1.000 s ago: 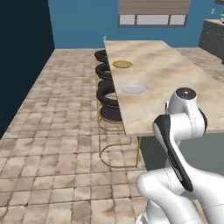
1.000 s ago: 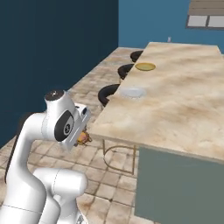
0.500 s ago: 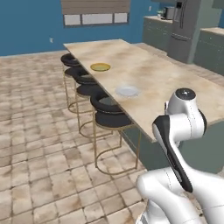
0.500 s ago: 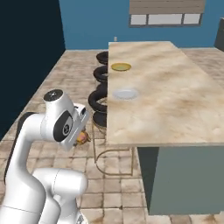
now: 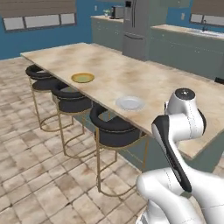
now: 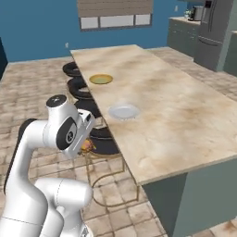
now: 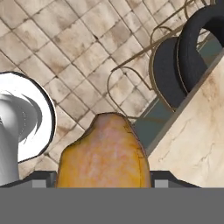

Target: Take the chicken drumsticks from the pan and place one on each plate on the dining counter.

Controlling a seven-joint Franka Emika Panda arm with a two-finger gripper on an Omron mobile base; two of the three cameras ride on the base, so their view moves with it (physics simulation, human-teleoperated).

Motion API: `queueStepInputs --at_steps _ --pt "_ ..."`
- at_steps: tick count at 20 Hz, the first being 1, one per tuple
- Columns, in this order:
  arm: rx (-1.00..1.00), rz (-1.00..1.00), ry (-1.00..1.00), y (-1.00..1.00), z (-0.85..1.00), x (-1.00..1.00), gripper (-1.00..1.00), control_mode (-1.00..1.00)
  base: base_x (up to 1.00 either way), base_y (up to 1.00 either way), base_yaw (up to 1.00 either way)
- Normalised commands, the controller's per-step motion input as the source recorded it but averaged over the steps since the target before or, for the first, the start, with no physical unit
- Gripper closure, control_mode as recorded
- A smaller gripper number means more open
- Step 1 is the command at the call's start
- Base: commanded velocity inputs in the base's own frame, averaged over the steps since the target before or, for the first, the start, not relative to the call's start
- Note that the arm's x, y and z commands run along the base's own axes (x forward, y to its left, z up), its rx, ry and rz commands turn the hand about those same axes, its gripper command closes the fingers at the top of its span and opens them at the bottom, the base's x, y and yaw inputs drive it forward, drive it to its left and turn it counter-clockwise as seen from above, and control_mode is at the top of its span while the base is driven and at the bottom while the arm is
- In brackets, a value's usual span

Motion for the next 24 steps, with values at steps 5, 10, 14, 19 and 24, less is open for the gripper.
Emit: queueStepInputs --at_steps 5,10,14,19,24 --pt "0.00 0.00 0.00 0.00 0.00 0.00 1.00 1.00 0.70 0.74 -0.50" --pt "0.00 0.00 0.00 0.00 0.00 0.00 1.00 1.00 0.63 0.69 -0.47" --pt "0.00 0.00 0.00 0.00 0.00 0.00 1.00 1.00 0.56 0.58 -0.45" --pt "0.00 -0.16 -0.08 0.13 0.00 0.21 1.00 -1.00 0.30 0.30 -0.26" --pt "0.00 -0.28 -0.19 0.16 0.00 0.74 1.00 -1.00 0.00 0.00 0.00"
